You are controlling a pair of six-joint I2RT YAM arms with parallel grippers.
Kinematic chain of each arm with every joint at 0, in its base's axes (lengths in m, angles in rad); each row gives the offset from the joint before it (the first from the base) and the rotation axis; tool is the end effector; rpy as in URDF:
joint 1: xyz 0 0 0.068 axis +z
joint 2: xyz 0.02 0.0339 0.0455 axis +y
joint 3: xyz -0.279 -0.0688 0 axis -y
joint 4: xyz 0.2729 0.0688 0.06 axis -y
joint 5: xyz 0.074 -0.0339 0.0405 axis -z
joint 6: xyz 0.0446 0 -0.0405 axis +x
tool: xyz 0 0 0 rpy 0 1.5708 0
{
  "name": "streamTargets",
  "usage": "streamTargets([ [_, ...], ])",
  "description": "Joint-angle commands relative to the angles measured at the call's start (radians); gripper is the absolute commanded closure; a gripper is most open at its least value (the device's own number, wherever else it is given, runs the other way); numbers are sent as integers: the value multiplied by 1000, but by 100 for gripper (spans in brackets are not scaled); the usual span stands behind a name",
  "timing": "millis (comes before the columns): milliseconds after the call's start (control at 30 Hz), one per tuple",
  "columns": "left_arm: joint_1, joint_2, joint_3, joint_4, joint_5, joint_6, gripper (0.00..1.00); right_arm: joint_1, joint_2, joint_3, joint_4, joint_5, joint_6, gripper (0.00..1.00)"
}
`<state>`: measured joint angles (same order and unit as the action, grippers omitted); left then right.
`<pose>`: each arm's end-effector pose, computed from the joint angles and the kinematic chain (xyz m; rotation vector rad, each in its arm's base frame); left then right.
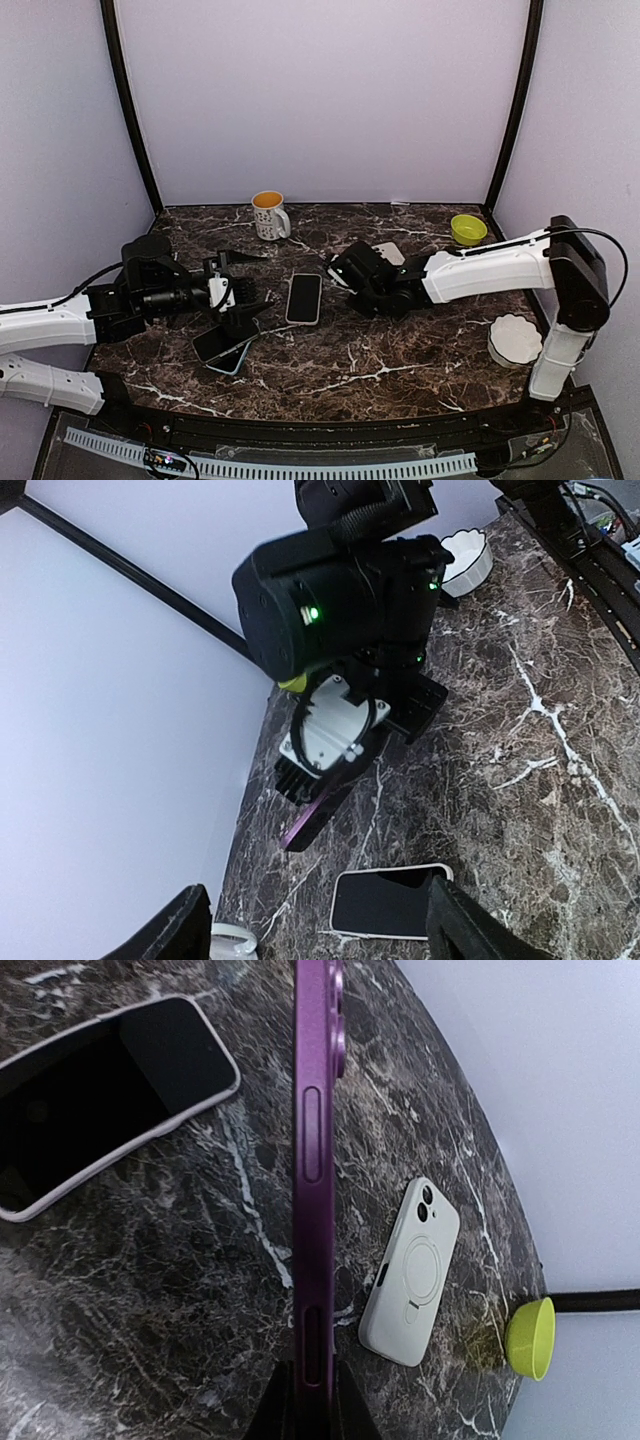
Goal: Take the phone out of the phone case
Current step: Place the phone at the center of the board.
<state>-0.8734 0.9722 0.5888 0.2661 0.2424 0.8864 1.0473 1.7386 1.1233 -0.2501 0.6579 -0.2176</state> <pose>0.1554 -0.2022 0.2838 1.4095 0.9296 -0.1947 0.2211 0.3284 0.1968 -1.0896 1.9596 -0.3649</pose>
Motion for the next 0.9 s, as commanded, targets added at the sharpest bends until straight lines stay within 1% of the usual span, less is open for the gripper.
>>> streamTargets([
  [0, -1, 9, 36, 32, -60, -12, 24, -42, 121, 134, -123, 114, 118, 100],
  [100, -1, 14, 39, 33, -75, -13, 24, -69, 199, 206, -178, 115, 152, 100],
  [300, -2, 12, 39, 33, -80, -9, 24, -106, 302, 286, -224, 120, 171, 100],
  [433, -2, 11, 39, 30, -84, -2, 24, -114, 337, 298, -217, 111, 166, 100],
  [667, -1, 9, 39, 29, -84, 1, 25, -116, 385, 332, -248, 46, 167, 100],
  [767, -2, 10, 39, 27, -81, 2, 25, -116, 386, 334, -249, 26, 168, 95],
  [867, -2, 10, 40, 26, -81, 0, 25, -116, 375, 322, -231, 11, 169, 92],
])
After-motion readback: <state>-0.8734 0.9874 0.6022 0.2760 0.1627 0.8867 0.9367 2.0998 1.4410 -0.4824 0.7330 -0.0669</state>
